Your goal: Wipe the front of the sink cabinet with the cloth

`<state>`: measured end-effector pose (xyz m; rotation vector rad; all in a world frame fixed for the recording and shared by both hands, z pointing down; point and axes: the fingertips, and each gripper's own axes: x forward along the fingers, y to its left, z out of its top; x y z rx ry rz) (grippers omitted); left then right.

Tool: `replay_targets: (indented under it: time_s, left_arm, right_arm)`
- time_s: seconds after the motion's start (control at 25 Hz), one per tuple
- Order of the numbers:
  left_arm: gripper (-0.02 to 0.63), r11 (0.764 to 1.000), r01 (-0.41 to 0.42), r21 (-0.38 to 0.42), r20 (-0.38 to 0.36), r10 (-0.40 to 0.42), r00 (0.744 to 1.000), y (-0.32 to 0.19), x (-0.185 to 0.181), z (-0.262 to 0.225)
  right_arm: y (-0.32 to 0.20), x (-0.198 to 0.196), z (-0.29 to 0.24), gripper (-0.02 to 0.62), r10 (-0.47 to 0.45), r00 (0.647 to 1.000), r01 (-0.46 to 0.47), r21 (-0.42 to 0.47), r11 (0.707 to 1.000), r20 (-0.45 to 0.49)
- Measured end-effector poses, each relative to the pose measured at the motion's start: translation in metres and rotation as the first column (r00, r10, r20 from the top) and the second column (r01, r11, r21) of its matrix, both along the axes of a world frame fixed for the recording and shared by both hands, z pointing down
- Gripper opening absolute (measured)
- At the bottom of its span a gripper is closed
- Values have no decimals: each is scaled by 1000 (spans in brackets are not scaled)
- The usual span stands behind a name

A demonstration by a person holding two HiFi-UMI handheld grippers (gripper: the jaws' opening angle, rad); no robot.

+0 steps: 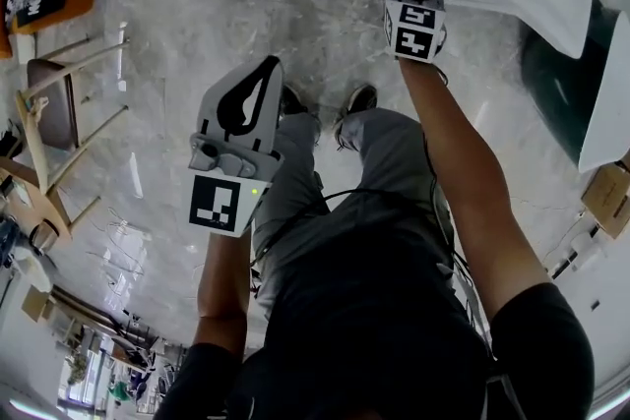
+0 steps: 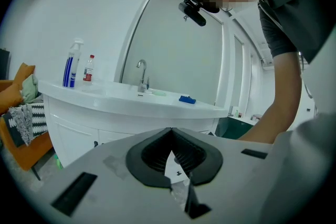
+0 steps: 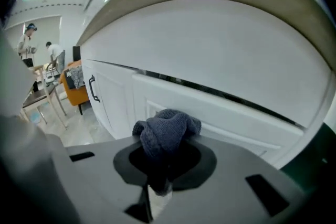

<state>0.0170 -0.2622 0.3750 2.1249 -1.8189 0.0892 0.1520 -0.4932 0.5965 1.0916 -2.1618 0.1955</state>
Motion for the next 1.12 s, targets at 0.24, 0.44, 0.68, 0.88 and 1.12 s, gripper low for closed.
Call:
replay_targets:
  time_s: [0.24,0.44,0.68,0.88,1.12]
  left_arm:
    - [5,999,26,39,35,-27,999,-22,-11,43]
    - [5,992,105,75,42,-108,993,-55,-42,104]
    - [4,963,239,124,-63,-233,970,-95,-68,178]
    - [4,966,194,172,59,-207,977,-102,-79,228]
    - [5,953,203,223,112,-232,966,-105,-99,274]
  right_arm:
    - [-7,26,-7,38,-52,998,48,138,989,25]
    - [-19,72,-11,38,10,1000,-16,266,964,21]
    - [4,3,-1,38,-193,981,171,413,894,11]
    - [6,-28,38,38,-187,969,93,464,881,159]
    - [6,3,109,37,-199,967,102,472,876,161]
